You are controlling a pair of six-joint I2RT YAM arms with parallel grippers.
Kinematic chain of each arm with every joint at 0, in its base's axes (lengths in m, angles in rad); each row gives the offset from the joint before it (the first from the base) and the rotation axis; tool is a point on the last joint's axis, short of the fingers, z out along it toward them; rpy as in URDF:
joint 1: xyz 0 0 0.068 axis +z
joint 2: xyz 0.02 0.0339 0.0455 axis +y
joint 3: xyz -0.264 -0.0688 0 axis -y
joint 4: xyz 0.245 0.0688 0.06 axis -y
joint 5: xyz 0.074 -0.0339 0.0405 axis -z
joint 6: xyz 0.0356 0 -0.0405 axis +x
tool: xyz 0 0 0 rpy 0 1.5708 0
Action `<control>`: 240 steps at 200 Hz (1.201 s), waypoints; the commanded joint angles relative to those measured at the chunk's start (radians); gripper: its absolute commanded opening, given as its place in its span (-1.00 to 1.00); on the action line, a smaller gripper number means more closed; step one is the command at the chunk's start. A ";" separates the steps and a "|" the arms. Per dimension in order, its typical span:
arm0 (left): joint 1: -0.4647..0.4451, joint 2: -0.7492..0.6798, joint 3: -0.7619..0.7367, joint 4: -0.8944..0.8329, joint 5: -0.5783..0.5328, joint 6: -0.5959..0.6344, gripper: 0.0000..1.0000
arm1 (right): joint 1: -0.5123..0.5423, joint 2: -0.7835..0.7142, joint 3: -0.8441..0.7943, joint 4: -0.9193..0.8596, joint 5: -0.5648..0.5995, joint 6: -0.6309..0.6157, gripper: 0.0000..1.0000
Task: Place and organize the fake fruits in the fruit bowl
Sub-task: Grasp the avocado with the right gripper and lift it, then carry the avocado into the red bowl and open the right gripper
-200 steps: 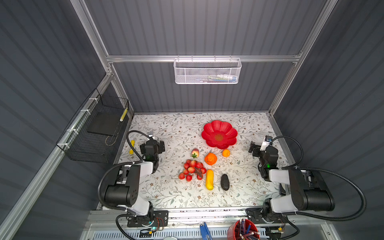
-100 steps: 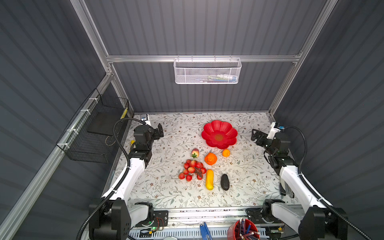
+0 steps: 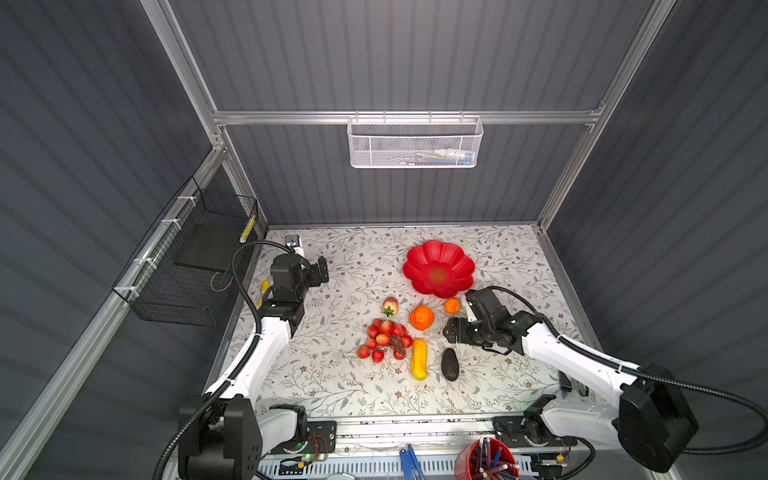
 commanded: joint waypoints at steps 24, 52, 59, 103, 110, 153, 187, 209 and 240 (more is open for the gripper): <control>-0.002 -0.052 -0.006 -0.021 -0.006 -0.003 0.99 | 0.116 0.097 -0.023 -0.033 -0.049 0.082 0.62; -0.002 -0.058 -0.001 -0.033 -0.006 -0.010 0.99 | 0.118 0.155 -0.021 -0.018 -0.019 0.075 0.32; -0.002 -0.058 -0.001 -0.038 -0.007 -0.010 0.99 | 0.118 0.165 -0.020 -0.016 -0.012 0.072 0.25; -0.002 -0.058 -0.001 -0.043 -0.014 -0.010 0.99 | 0.118 0.116 -0.022 -0.035 0.050 0.055 -0.38; -0.002 -0.057 -0.002 -0.045 -0.015 -0.010 0.99 | 0.117 0.089 -0.014 -0.055 0.072 0.048 -0.45; -0.002 -0.043 0.005 -0.047 -0.006 -0.014 1.00 | 0.062 -0.055 0.129 -0.136 0.238 -0.058 -0.54; -0.002 -0.036 0.008 -0.051 0.005 -0.016 0.99 | -0.128 0.086 0.300 0.006 0.182 -0.164 -0.53; -0.003 -0.035 0.009 -0.056 0.002 -0.008 0.99 | -0.177 0.272 0.455 0.048 0.176 -0.243 -0.52; -0.002 -0.038 0.011 -0.056 -0.002 0.000 0.99 | -0.216 0.524 0.685 0.015 0.173 -0.326 -0.50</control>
